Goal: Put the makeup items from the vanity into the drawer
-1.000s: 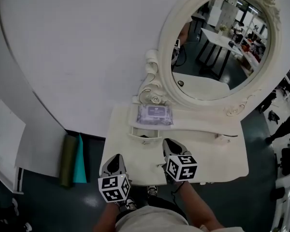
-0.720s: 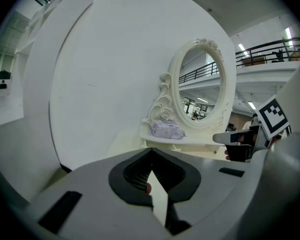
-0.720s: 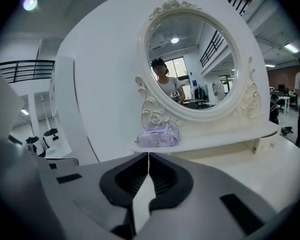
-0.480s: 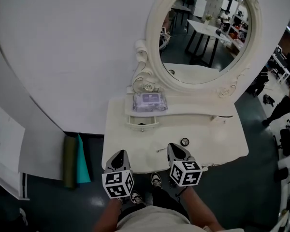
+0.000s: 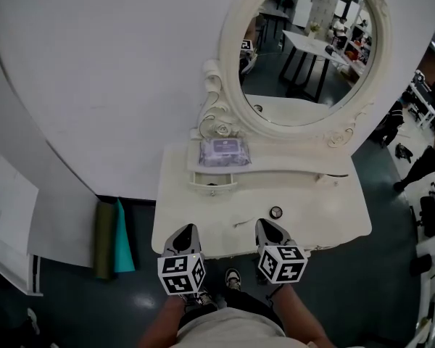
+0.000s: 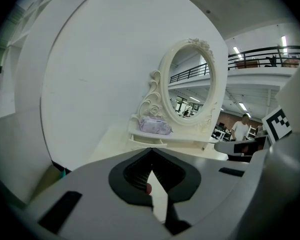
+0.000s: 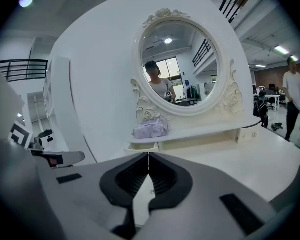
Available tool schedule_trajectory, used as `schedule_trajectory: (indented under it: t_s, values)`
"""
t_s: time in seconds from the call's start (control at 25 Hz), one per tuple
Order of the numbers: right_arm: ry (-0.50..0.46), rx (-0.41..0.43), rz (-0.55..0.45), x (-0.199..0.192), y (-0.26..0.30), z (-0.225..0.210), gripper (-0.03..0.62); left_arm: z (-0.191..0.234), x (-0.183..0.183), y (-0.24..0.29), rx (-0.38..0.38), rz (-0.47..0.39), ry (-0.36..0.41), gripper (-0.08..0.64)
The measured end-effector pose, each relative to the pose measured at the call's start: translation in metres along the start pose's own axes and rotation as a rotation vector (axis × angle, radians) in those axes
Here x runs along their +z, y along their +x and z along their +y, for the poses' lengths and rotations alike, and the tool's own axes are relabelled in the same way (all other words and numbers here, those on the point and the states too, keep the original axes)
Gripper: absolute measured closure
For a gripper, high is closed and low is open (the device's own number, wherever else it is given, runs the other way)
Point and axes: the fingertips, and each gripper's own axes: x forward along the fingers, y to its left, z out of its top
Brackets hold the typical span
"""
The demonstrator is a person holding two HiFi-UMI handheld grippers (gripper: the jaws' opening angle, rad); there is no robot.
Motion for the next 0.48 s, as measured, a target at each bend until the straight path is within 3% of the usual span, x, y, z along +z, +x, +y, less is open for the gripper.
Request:
schedule_trajectory:
  t_s: [0.28, 0.48]
  values:
    - [-0.010, 0.018, 0.000, 0.008, 0.008, -0.006, 0.574, -0.015, 0.010, 0.008, -0.029, -0.025, 0.032, 0.555]
    - [-0.013, 0.026, 0.005, 0.013, 0.013, -0.015, 0.574, -0.017, 0.011, 0.015, -0.007, -0.023, 0.018, 0.555]
